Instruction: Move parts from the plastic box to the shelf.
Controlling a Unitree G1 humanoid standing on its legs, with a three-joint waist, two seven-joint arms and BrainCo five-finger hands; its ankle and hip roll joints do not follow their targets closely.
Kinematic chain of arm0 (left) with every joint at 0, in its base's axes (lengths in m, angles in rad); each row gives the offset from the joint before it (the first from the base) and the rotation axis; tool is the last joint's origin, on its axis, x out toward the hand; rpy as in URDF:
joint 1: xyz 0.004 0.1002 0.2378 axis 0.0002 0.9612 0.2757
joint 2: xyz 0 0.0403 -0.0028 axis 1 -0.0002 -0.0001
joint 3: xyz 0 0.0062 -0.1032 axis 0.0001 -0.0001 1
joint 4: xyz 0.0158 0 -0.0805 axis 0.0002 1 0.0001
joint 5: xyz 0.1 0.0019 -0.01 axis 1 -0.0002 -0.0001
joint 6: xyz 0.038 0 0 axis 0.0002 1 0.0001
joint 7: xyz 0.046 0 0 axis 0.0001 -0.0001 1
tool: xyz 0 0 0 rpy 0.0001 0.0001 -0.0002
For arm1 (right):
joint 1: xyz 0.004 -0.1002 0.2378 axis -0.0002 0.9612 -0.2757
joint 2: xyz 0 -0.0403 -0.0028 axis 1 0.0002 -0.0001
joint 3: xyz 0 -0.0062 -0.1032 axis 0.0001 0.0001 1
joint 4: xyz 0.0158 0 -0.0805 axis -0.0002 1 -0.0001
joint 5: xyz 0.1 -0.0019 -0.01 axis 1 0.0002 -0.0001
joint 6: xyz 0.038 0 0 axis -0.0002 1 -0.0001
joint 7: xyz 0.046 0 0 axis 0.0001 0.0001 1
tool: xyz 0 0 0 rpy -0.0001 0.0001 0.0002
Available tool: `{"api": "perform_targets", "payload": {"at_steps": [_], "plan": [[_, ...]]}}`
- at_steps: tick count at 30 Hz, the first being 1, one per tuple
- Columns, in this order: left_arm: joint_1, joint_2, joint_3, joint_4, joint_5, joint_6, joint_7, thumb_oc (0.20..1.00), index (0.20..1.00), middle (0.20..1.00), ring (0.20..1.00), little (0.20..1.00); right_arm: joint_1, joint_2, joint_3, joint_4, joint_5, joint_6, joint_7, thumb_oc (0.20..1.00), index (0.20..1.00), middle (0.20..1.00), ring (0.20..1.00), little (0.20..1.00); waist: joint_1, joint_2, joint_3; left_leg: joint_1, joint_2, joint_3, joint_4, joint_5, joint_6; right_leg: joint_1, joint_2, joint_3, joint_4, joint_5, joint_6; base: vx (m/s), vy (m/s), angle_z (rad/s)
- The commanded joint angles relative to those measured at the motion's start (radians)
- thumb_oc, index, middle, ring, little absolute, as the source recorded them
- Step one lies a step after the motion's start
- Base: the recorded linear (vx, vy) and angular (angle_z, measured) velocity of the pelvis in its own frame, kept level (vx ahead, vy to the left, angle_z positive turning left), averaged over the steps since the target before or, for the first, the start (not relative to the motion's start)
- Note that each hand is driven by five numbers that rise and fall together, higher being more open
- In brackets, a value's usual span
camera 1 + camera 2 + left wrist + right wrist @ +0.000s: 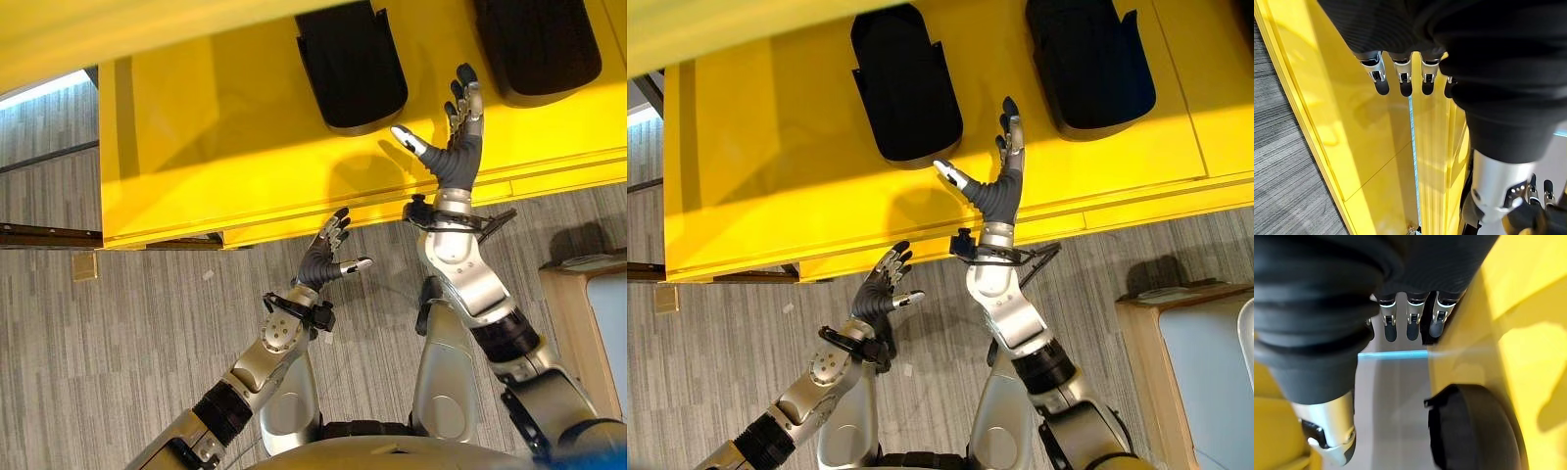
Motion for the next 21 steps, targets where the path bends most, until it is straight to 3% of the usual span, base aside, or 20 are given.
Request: {"api": "perform_targets", "payload": {"at_steps": [1, 4, 9, 13, 17, 18, 21], "plan": [[0.049, 0.002, 0.026, -0.079, 0.045, -0.071, -0.004, 1.000, 1.000, 1.000, 1.000, 1.000, 0.012, -0.017, -0.019, -0.129, -0.006, -0.021, 0.085, 1.000, 1.000, 1.000, 1.000, 1.000, -0.009, -0.010, 0.012, 0.100, -0.040, 0.036, -0.043, -0.019, 0.059, 0.081, 0.068, -0.031, 0.017, -0.017, -0.057, 0.00, 0.006, -0.14], [0.089, 0.010, 0.057, -0.080, 0.043, -0.081, -0.018, 1.000, 1.000, 1.000, 1.000, 1.000, 0.087, -0.064, -0.028, -0.182, -0.025, 0.003, 0.122, 1.000, 1.000, 1.000, 1.000, 1.000, -0.019, -0.014, 0.012, 0.141, -0.040, 0.044, -0.081, -0.005, 0.055, 0.118, 0.067, -0.034, -0.024, -0.005, -0.050, 0.00, 0.008, -0.11], [0.216, 0.050, 0.150, -0.114, 0.069, -0.126, -0.068, 1.000, 1.000, 1.000, 1.000, 1.000, 0.310, -0.201, -0.142, -0.216, -0.027, -0.061, 0.205, 1.000, 1.000, 1.000, 1.000, 1.000, -0.043, -0.037, 0.007, 0.253, -0.024, 0.061, -0.182, 0.034, 0.038, 0.228, 0.067, -0.058, -0.148, 0.035, -0.031, -0.02, -0.015, -0.06], [0.290, 0.085, 0.200, -0.126, 0.084, -0.134, -0.141, 1.000, 1.000, 1.000, 1.000, 1.000, 0.418, -0.271, -0.219, -0.204, 0.029, -0.100, 0.240, 1.000, 1.000, 1.000, 1.000, 1.000, -0.051, -0.058, -0.038, 0.315, -0.010, 0.087, -0.258, 0.062, 0.022, 0.296, 0.064, -0.091, -0.244, 0.066, -0.013, -0.05, -0.009, -0.02], [0.303, 0.105, 0.189, -0.134, 0.108, -0.135, -0.221, 1.000, 1.000, 1.000, 1.000, 1.000, 0.445, -0.293, -0.236, -0.182, 0.057, -0.090, 0.219, 1.000, 1.000, 1.000, 1.000, 1.000, -0.055, -0.068, -0.070, 0.349, -0.011, 0.101, -0.282, 0.064, 0.020, 0.341, 0.066, -0.106, -0.295, 0.081, -0.003, -0.05, 0.061, -0.04], [0.294, 0.118, 0.168, -0.133, 0.118, -0.122, -0.267, 1.000, 1.000, 1.000, 1.000, 1.000, 0.434, -0.294, -0.232, -0.152, 0.089, -0.054, 0.188, 1.000, 1.000, 1.000, 1.000, 1.000, -0.058, -0.069, -0.081, 0.355, -0.014, 0.102, -0.274, 0.057, 0.022, 0.354, 0.065, -0.108, -0.303, 0.083, -0.002, -0.07, 0.127, -0.03], [0.265, 0.134, 0.138, -0.130, 0.130, -0.116, -0.290, 1.000, 1.000, 1.000, 1.000, 1.000, 0.411, -0.287, -0.229, -0.088, 0.130, -0.033, 0.148, 1.000, 1.000, 1.000, 1.000, 1.000, -0.058, -0.071, -0.091, 0.355, -0.028, 0.094, -0.247, 0.036, 0.031, 0.365, 0.060, -0.104, -0.309, 0.090, 0.003, -0.08, 0.167, -0.03]]}}
